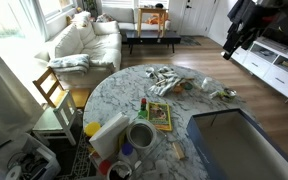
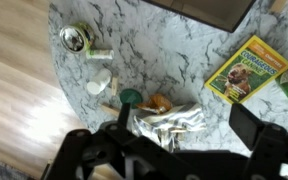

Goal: Put the box upside down

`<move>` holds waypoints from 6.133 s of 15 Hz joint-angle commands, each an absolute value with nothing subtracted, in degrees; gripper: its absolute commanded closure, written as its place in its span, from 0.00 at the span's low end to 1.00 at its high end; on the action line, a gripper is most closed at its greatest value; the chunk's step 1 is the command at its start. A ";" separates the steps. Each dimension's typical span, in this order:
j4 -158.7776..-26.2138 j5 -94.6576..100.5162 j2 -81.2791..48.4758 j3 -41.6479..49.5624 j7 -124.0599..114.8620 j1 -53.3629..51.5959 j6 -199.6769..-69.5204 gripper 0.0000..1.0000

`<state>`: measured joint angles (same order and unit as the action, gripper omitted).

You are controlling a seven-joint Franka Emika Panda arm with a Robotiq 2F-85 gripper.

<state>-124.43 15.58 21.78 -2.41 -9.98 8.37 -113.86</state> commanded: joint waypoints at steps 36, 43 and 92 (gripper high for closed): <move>-135.15 -0.20 1.01 13.57 9.44 12.32 -109.75 0.00; -135.58 1.98 -0.77 14.59 16.47 13.49 -108.40 0.00; -130.72 36.67 4.60 7.68 -3.79 7.96 -112.95 0.99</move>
